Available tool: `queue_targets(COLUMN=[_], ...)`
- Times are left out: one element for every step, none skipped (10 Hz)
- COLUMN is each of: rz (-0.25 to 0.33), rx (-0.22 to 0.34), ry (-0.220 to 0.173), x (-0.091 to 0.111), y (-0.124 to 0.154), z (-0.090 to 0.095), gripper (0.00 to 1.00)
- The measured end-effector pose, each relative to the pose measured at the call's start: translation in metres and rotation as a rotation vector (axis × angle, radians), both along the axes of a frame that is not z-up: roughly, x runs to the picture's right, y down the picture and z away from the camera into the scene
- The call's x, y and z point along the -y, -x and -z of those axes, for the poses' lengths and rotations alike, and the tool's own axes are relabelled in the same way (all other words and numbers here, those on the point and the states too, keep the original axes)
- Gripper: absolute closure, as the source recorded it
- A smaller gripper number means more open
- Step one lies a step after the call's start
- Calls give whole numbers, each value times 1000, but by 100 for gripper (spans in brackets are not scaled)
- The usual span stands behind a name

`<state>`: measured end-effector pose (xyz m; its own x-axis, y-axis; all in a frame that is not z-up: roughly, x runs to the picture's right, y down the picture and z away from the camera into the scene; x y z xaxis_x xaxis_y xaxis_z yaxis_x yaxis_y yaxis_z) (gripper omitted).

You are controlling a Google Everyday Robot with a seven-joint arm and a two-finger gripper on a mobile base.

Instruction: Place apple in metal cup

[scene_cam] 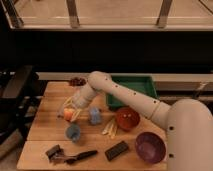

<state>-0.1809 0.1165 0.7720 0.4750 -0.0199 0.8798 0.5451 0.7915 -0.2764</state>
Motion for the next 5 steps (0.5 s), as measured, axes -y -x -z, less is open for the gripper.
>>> queue_targets(rz=[-6, -10, -22, -32, -34], rx=[0, 2, 2, 1, -1], ry=[-1, -1, -4, -7, -7], x=[2, 3, 6, 9, 9], y=[0, 1, 0, -2, -4], z=[0, 0, 0, 1, 1], gripper=[32, 32, 32, 32, 32])
